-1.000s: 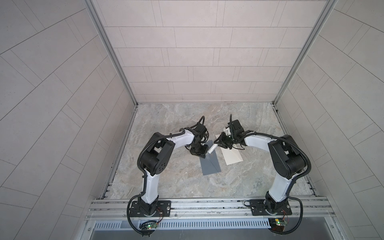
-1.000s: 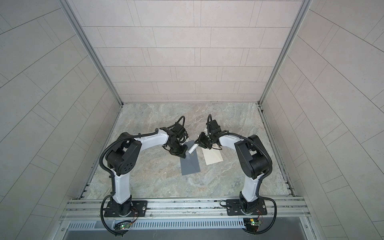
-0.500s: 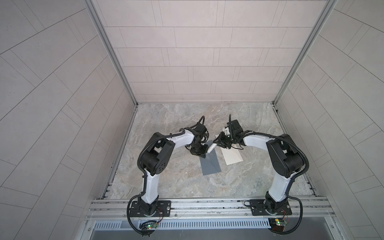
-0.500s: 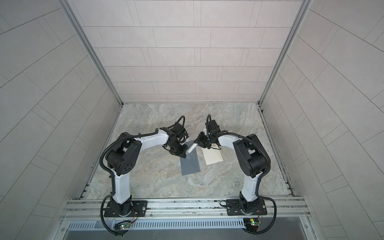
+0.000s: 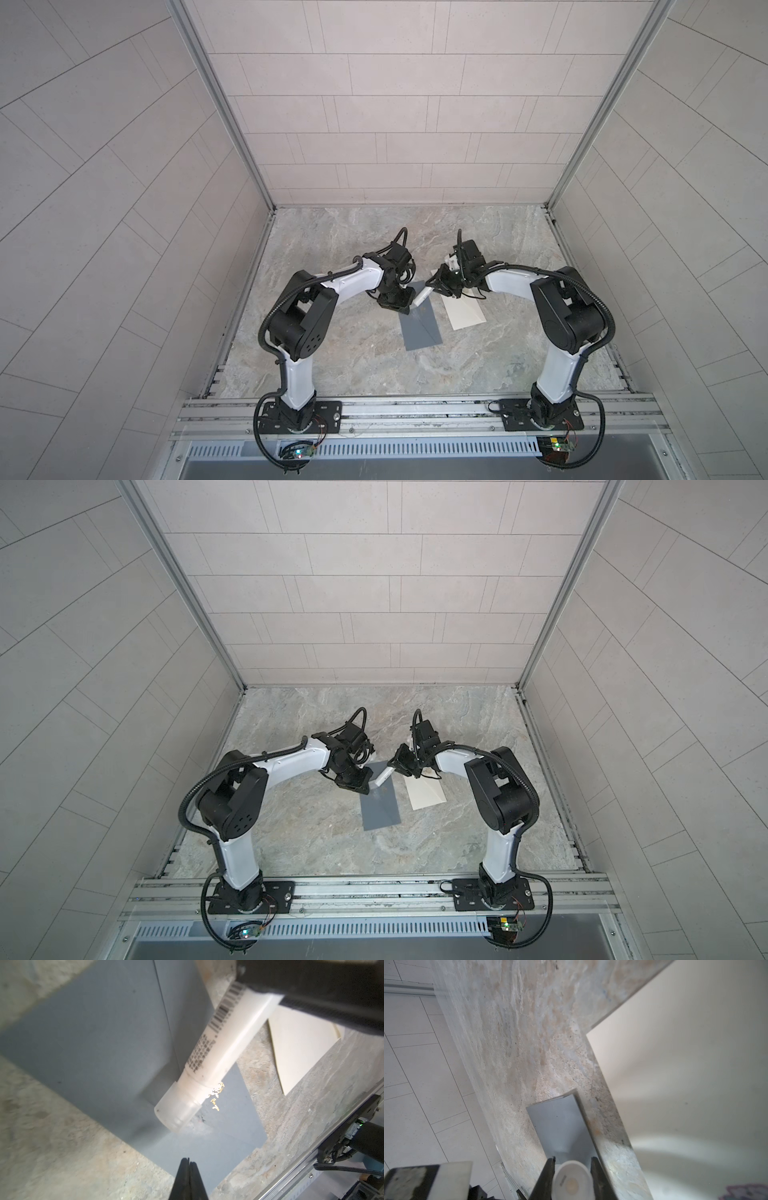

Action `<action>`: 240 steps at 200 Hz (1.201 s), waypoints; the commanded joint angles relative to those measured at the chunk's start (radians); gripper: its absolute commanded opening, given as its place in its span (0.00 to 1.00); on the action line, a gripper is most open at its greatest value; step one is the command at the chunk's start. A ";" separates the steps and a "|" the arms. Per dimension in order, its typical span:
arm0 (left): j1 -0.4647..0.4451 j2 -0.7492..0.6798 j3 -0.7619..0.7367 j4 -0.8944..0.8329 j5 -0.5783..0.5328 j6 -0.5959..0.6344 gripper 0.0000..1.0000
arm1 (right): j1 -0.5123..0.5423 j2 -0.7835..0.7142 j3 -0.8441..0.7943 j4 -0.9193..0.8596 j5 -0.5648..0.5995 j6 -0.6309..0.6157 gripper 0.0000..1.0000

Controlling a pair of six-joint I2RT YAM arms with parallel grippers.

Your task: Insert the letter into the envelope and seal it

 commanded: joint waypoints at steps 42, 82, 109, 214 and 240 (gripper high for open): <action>0.005 0.085 0.082 -0.068 -0.163 -0.009 0.00 | 0.006 0.006 -0.004 -0.032 0.025 -0.025 0.00; 0.005 0.118 0.086 -0.007 -0.160 -0.022 0.00 | 0.007 0.009 -0.005 -0.034 0.021 -0.024 0.00; 0.004 0.135 0.068 0.049 -0.120 -0.046 0.00 | 0.006 0.012 -0.006 -0.037 0.016 -0.013 0.00; -0.013 0.161 0.012 0.098 -0.079 -0.062 0.00 | -0.002 0.048 -0.020 0.017 0.000 0.147 0.00; -0.013 0.160 0.007 0.098 -0.076 -0.060 0.00 | -0.002 0.044 -0.027 0.025 0.007 0.177 0.00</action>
